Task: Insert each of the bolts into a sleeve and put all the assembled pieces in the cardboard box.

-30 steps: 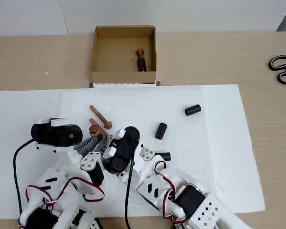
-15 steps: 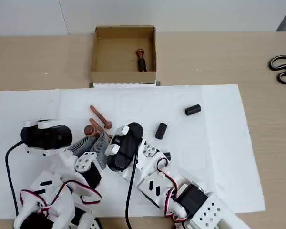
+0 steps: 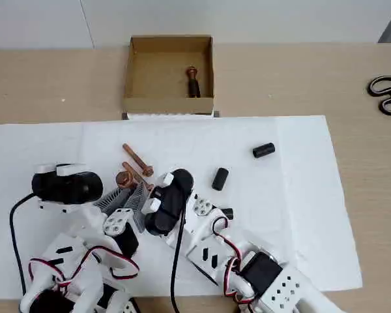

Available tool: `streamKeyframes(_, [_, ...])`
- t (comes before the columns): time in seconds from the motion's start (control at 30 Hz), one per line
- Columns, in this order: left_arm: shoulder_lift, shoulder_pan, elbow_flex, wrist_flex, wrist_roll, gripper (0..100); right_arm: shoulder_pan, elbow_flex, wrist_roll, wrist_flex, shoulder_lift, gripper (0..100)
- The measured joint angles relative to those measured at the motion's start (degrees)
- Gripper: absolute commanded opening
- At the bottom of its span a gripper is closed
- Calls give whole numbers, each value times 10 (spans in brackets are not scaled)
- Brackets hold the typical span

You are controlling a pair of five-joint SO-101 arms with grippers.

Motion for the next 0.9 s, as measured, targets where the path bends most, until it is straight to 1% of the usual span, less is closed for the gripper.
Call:
streamKeyframes(0.23, [0,0,0,6,-12,6,0,0,0,0,1,3])
streamKeyframes(0.4, [0,1,0,6,-37,6,0,0,0,0,1,3])
streamKeyframes(0.53, [0,1,7,5,-39,6,-1,0,0,0,2,3])
streamKeyframes(0.77, [0,1,31,-38,-39,6,-1,1,0,0,2,3])
streamKeyframes(0.9, [0,1,33,-39,-39,6,-1,1,0,0,2,3])
